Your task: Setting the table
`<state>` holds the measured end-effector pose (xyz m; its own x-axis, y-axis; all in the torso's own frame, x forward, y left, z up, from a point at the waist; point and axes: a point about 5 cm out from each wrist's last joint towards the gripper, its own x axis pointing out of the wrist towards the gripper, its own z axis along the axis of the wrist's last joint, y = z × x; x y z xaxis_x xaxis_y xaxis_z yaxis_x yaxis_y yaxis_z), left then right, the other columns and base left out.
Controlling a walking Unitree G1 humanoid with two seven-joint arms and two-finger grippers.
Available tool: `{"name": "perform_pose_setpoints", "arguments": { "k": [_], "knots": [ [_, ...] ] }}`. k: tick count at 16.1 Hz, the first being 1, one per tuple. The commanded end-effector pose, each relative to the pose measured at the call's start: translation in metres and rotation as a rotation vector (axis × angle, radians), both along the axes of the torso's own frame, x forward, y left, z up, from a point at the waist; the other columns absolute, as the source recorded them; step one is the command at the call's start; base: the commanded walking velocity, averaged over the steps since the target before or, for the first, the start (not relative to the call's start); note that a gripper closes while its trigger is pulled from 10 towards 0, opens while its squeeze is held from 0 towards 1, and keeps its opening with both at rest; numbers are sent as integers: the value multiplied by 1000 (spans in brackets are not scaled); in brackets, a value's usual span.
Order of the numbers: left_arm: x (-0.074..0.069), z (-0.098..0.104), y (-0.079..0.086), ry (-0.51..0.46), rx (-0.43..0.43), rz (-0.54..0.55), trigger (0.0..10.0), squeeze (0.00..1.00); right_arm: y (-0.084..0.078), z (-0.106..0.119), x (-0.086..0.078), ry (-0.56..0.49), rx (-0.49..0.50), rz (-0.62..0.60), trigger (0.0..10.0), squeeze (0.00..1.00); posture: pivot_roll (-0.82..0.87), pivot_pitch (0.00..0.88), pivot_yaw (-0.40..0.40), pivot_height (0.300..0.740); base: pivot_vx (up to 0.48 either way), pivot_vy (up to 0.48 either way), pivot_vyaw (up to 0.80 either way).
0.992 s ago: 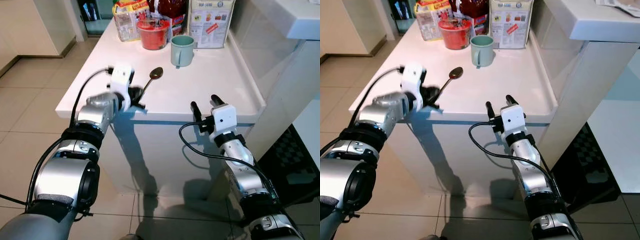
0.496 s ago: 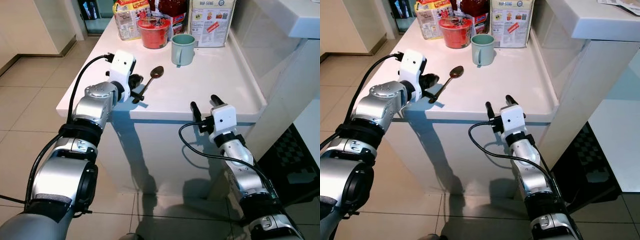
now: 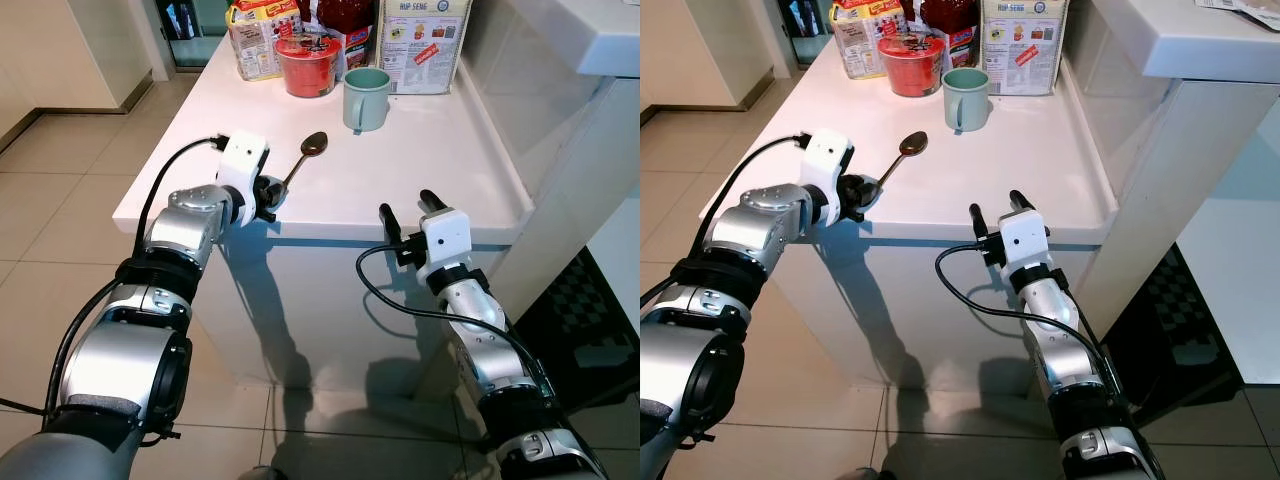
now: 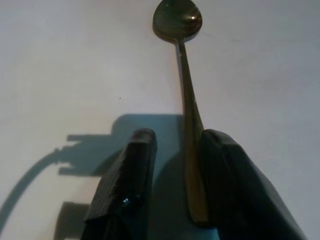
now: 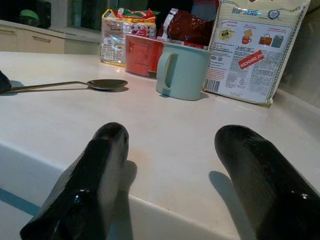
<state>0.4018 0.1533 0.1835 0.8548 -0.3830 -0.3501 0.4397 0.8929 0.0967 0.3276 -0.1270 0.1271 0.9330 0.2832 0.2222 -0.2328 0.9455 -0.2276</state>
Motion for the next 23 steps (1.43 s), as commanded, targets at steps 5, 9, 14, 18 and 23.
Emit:
{"name": "perform_pose_setpoints", "arguments": {
  "k": [5, 9, 14, 18, 23],
  "knots": [
    [-8, -29, 19, 166, -38, 84, 10000, 1000, 4, 0, -1, 1, -8, 13, 10000, 0, 23, 68, 62, 740, 0, 0, 0],
    [-12, -41, 21, 211, -12, 86, 10000, 1000, 4, 0, -1, 4, -8, 16, 10000, 0, 23, 73, 64, 740, 0, 0, 0],
    [-22, -60, 21, 263, 15, 65, 10000, 1000, 3, -3, -4, 12, -7, 10, 10000, 0, 27, 71, 75, 740, 0, 0, 0],
    [-33, -73, 26, 297, 21, 69, 10000, 1000, 4, -7, -4, 27, -9, 14, 10000, 0, 43, 72, 70, 740, 0, 0, 0],
    [-27, -53, 33, 236, 35, 117, 10000, 0, 4, -8, -3, 36, -16, 20, 10000, 0, 43, 63, 65, 740, 0, 0, 0]
  ]
}}
